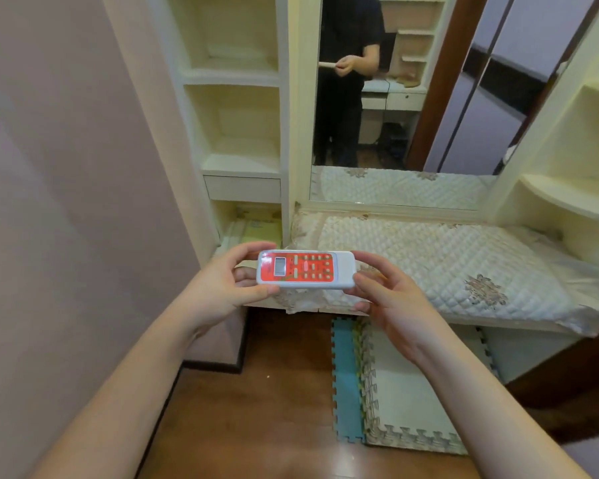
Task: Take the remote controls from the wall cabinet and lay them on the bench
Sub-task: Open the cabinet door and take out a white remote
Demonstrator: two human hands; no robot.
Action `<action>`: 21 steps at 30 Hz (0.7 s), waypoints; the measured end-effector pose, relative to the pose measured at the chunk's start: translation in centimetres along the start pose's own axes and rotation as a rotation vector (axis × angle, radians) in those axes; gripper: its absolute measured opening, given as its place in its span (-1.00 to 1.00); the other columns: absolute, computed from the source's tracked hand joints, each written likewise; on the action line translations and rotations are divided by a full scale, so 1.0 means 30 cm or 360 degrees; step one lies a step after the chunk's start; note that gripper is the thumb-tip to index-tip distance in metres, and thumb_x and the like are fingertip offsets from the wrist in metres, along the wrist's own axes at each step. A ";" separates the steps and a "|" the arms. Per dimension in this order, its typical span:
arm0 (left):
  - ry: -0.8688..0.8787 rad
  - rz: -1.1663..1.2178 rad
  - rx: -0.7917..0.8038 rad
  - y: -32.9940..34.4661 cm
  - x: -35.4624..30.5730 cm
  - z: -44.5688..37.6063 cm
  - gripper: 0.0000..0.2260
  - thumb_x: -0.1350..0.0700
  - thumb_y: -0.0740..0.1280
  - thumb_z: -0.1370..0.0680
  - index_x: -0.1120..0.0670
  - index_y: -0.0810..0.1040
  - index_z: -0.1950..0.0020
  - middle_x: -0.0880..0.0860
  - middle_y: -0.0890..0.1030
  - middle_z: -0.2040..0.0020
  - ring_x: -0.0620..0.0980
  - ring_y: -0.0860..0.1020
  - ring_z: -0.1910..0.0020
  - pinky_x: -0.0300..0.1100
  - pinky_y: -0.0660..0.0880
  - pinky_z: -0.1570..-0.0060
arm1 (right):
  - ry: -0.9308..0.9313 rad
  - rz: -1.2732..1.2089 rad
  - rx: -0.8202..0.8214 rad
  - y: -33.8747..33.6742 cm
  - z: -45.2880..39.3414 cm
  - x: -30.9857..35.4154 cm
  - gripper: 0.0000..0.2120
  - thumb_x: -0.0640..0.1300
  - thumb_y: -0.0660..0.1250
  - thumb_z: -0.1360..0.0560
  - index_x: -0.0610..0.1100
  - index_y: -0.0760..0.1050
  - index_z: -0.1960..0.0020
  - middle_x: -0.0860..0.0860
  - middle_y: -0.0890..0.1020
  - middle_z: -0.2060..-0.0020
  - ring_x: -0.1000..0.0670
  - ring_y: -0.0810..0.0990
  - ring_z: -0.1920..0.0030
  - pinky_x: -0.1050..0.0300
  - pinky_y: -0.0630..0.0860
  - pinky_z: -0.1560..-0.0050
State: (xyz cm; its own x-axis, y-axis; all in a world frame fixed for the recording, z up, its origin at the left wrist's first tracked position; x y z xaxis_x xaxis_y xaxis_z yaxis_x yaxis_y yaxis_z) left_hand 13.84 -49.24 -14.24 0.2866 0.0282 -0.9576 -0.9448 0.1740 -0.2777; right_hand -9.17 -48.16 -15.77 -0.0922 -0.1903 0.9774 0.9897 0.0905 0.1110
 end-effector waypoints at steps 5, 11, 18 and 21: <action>0.0036 0.0036 0.0099 0.025 0.028 -0.124 -0.49 0.16 0.53 -0.41 -0.16 0.47 -0.29 -0.10 0.60 -0.16 -0.16 0.63 -0.07 -0.20 0.59 -0.05 | 0.0018 0.0065 -0.0094 -0.045 -0.081 -0.018 -0.72 -0.23 0.27 -0.56 0.04 0.52 -0.21 -0.06 0.67 0.06 0.10 0.65 0.14 0.23 0.51 0.24; 0.0048 0.0060 0.0171 0.089 0.074 -0.295 -0.45 0.18 0.54 -0.40 -0.13 0.46 -0.32 -0.09 0.59 -0.20 -0.09 0.63 -0.12 -0.02 0.54 -0.18 | 0.0015 0.0073 -0.0173 -0.152 -0.191 -0.037 -0.72 -0.22 0.28 -0.56 0.07 0.54 -0.18 -0.12 0.65 0.03 0.07 0.66 0.12 0.15 0.51 0.14; 0.0022 0.0059 0.0145 0.228 0.098 -0.527 -0.47 0.20 0.53 -0.40 -0.12 0.48 -0.30 -0.15 0.62 -0.15 -0.09 0.64 -0.08 -0.02 0.57 -0.12 | -0.0002 0.0114 -0.0214 -0.339 -0.381 -0.059 -0.72 -0.21 0.28 -0.56 0.07 0.52 -0.20 -0.17 0.63 -0.04 0.04 0.67 0.08 0.18 0.54 0.11; -0.0009 0.0076 0.0110 0.291 0.097 -0.633 -0.46 0.25 0.52 -0.41 -0.07 0.48 -0.32 -0.06 0.62 -0.15 -0.06 0.64 -0.08 -0.10 0.57 -0.12 | -0.0004 0.0108 -0.0230 -0.428 -0.475 -0.066 -0.72 -0.22 0.27 -0.56 0.09 0.52 -0.17 -0.18 0.62 -0.03 0.02 0.67 0.09 0.21 0.55 0.11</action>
State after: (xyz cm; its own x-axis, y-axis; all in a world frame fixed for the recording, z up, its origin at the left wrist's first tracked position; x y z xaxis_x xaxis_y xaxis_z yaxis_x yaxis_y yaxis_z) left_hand 3.41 -66.34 -20.90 0.2425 0.0439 -0.9692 -0.9443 0.2398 -0.2254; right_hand -20.13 -62.87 -21.69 -0.0247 -0.1857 0.9823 0.9991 -0.0386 0.0179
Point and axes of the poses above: each hand's wrist, its own z-axis away from the middle knuckle, its own y-axis out of the palm, x = y × z, the point moved 8 cm from there along -z, towards the middle knuckle
